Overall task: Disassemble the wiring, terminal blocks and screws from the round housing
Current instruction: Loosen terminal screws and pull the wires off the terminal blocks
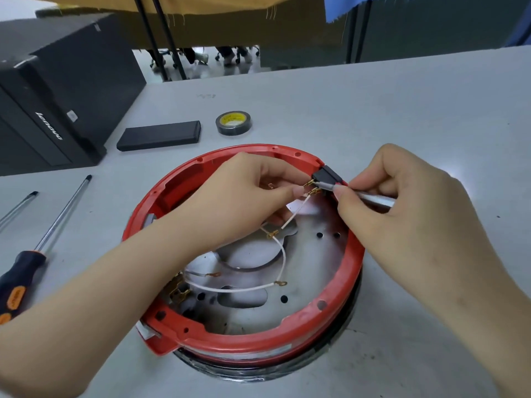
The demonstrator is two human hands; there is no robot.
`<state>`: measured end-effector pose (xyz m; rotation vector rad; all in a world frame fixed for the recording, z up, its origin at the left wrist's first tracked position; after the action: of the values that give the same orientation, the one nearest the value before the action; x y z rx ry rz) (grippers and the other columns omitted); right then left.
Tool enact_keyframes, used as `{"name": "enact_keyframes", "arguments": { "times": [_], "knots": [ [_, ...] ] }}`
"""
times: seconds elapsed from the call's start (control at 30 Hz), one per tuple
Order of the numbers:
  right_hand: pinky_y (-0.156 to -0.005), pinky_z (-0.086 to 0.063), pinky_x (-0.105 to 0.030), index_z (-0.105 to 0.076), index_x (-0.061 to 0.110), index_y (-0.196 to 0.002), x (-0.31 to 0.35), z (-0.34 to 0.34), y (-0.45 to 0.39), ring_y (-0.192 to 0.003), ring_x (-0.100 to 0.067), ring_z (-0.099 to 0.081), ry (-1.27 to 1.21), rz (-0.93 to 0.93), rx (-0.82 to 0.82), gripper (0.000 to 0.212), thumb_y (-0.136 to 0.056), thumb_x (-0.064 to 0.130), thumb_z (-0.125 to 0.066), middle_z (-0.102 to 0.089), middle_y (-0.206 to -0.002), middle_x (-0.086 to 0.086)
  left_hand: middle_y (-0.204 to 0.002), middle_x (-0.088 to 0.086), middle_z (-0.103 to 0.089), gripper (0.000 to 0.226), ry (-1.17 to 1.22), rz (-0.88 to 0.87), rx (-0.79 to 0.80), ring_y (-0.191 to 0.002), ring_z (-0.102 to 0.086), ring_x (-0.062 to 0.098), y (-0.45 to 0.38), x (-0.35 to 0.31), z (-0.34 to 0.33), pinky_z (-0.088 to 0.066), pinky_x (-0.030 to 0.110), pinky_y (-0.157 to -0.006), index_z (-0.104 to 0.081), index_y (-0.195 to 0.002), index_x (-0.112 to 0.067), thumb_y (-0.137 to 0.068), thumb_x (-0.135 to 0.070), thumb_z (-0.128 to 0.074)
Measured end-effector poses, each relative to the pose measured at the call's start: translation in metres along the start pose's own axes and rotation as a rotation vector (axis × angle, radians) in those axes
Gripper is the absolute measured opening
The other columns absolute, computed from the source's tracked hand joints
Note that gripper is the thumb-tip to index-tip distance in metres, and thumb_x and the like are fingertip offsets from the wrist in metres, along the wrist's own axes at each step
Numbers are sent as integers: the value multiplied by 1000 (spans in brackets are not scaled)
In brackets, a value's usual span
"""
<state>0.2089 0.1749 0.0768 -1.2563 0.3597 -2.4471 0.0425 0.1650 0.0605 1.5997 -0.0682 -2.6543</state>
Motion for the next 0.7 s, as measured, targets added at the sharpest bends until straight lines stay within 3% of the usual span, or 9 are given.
{"name": "enact_keyframes", "arguments": {
  "times": [0.17, 0.27, 0.57, 0.7],
  "knots": [
    [-57, -43, -23, -51, 17, -73, 3, -3, 5, -62, -9, -56, 35, 86, -66, 19, -82, 23, -66, -62, -57, 8, -84, 6, -73, 14, -4, -11, 23, -77, -70, 29, -1, 1, -1, -57, 25, -61, -73, -101, -17, -93, -14, -62],
    [-61, -41, -35, -49, 16, -74, 4, -6, 5, -52, -17, -52, 77, 107, -63, 21, -84, 21, -66, -59, -54, 3, -84, 9, -72, 15, -32, -33, 22, -78, -70, 31, -1, 0, -1, -59, 27, -63, -74, -100, -20, -93, -15, -61],
    [-63, -40, -36, -48, 17, -73, 6, -6, 8, -56, -18, -52, 52, 85, -29, 19, -82, 18, -65, -60, -56, 1, -75, 2, -72, 15, -32, -41, 21, -71, -71, 25, -1, 1, -1, -54, 22, -58, -74, -98, -21, -94, -15, -61],
    [-60, -41, -36, -49, 17, -73, 6, -5, 8, -53, -16, -54, 45, 64, -27, 16, -79, 19, -64, -60, -57, 1, -77, 9, -71, 14, -49, -55, 18, -69, -67, 27, -1, 0, -1, -58, 26, -61, -74, -97, -21, -93, -16, -62]
  ]
}}
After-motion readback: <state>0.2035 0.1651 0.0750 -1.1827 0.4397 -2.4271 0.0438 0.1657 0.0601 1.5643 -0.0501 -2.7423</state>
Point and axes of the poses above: each hand's wrist, its own y-axis away from the middle knuckle, its own z-axis out of the back of the hand, x = y × z, the point moved 6 cm from there along -y, towards the middle knuckle
